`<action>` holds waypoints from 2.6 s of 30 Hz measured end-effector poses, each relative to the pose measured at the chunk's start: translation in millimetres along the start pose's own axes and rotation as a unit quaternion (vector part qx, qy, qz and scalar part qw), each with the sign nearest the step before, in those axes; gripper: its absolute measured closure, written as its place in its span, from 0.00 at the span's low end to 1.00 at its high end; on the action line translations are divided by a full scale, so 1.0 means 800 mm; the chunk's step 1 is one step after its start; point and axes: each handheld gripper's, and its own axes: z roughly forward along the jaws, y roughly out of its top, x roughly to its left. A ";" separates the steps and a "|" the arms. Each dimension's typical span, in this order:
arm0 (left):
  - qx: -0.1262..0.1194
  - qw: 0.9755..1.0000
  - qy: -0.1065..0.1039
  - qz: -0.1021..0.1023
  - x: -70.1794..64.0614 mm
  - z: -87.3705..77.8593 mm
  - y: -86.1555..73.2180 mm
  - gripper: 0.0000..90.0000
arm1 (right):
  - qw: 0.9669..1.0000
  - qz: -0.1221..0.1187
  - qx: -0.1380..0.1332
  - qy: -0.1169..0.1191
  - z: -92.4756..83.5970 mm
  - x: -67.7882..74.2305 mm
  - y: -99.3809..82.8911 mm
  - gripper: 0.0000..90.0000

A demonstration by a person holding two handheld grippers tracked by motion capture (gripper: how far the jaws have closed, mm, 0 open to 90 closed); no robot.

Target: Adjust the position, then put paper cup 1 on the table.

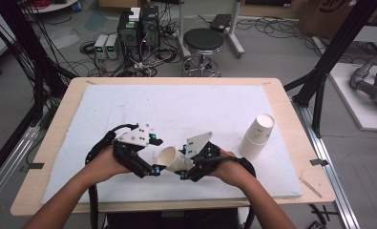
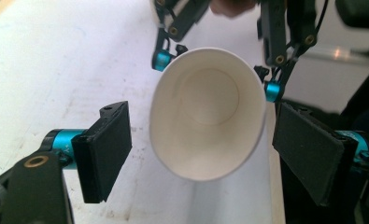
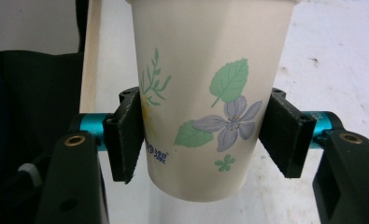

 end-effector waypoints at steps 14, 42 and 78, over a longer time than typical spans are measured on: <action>-0.191 0.969 0.108 -0.114 0.004 -0.022 -0.084 0.20 | 0.984 0.087 -0.131 -0.082 -0.025 0.013 -0.068 0.39; -0.225 0.937 0.207 -0.167 0.013 -0.031 -0.159 0.20 | 0.932 0.183 -0.245 -0.194 -0.041 0.016 -0.118 0.38; -0.228 0.934 0.219 -0.168 0.015 -0.046 -0.166 0.20 | 0.931 0.192 -0.211 -0.229 0.005 -0.042 -0.074 0.38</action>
